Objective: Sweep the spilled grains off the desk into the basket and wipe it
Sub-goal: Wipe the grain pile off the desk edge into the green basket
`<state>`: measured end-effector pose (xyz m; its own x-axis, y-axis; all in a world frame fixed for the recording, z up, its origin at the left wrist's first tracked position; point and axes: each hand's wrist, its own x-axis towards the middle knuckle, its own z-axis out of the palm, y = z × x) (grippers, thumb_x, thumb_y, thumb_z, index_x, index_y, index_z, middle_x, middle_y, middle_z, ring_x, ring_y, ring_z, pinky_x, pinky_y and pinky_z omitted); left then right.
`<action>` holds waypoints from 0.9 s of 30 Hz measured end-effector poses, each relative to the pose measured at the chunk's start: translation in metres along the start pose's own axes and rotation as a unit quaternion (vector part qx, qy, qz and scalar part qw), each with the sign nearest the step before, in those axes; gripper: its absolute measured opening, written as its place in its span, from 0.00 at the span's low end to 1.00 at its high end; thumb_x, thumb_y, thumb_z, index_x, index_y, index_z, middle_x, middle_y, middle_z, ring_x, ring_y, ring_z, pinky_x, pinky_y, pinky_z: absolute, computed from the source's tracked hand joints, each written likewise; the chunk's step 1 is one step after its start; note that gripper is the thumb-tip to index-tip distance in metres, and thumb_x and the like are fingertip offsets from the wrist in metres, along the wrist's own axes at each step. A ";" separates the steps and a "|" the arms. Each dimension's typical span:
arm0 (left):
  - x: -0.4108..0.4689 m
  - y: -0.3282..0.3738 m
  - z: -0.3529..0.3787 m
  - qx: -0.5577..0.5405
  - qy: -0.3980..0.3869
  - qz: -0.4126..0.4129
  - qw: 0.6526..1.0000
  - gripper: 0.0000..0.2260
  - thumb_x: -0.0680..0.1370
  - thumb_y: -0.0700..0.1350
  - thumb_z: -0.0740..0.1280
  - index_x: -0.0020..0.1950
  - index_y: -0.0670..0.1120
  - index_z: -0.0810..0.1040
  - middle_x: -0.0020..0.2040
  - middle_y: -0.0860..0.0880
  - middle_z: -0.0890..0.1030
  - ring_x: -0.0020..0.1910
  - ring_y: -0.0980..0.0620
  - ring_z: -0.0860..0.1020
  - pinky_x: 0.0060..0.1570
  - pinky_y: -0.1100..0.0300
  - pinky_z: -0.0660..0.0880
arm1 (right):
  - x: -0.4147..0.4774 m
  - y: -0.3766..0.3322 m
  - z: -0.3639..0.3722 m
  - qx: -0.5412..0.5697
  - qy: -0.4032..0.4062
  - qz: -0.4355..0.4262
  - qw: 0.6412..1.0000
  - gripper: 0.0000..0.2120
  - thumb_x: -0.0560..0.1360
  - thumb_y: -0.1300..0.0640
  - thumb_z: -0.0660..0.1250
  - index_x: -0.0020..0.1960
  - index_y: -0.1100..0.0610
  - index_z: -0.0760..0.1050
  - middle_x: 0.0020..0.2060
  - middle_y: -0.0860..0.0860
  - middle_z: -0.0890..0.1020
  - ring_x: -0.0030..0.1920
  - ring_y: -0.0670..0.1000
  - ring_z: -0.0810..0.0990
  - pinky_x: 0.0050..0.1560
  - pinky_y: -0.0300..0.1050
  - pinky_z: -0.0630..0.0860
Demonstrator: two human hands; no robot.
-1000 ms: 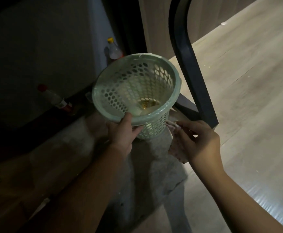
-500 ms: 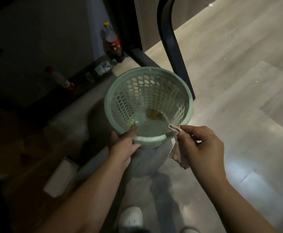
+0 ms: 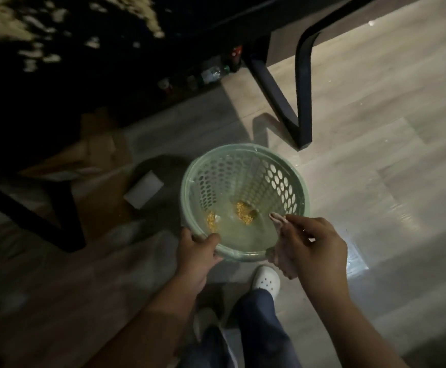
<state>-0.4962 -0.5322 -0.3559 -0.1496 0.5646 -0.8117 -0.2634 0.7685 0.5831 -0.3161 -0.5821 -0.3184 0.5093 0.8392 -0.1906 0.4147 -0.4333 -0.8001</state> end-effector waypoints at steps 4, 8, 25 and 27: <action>-0.045 -0.003 -0.062 0.008 0.028 -0.014 0.999 0.25 0.73 0.32 0.68 0.67 0.47 0.68 0.60 0.44 0.76 0.54 0.46 0.78 0.39 0.51 0.81 | -0.046 -0.037 -0.006 -0.021 -0.026 -0.019 0.999 0.06 0.73 0.52 0.71 0.49 0.50 0.83 0.41 0.46 0.80 0.41 0.43 0.79 0.42 0.33 0.72; -0.092 0.002 -0.119 0.010 0.043 -0.021 0.999 0.28 0.73 0.33 0.69 0.69 0.51 0.68 0.61 0.45 0.76 0.52 0.46 0.78 0.38 0.51 0.81 | -0.086 -0.085 -0.007 -0.037 -0.046 -0.065 0.996 0.06 0.73 0.54 0.71 0.49 0.52 0.83 0.40 0.47 0.80 0.40 0.43 0.79 0.42 0.28 0.70; -0.199 0.090 -0.202 -0.030 0.117 0.029 0.992 0.25 0.71 0.34 0.71 0.65 0.47 0.68 0.62 0.43 0.73 0.54 0.41 0.76 0.38 0.49 0.80 | -0.110 -0.251 -0.062 -0.036 -0.087 -0.194 0.976 0.08 0.74 0.57 0.69 0.52 0.53 0.82 0.45 0.50 0.81 0.39 0.47 0.79 0.38 0.40 0.78; -0.200 0.098 -0.194 -0.025 0.129 0.032 0.991 0.25 0.72 0.34 0.71 0.66 0.45 0.68 0.62 0.43 0.73 0.53 0.42 0.76 0.35 0.51 0.79 | -0.092 -0.253 -0.065 -0.031 -0.092 -0.196 0.976 0.09 0.74 0.55 0.69 0.54 0.53 0.82 0.44 0.50 0.81 0.38 0.50 0.80 0.38 0.49 0.80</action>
<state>-0.6771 -0.6283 -0.1430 -0.4039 0.5109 -0.7589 -0.2908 0.7148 0.6360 -0.4195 -0.5710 -0.0614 0.1603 0.9869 0.0204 0.5980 -0.0807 -0.7974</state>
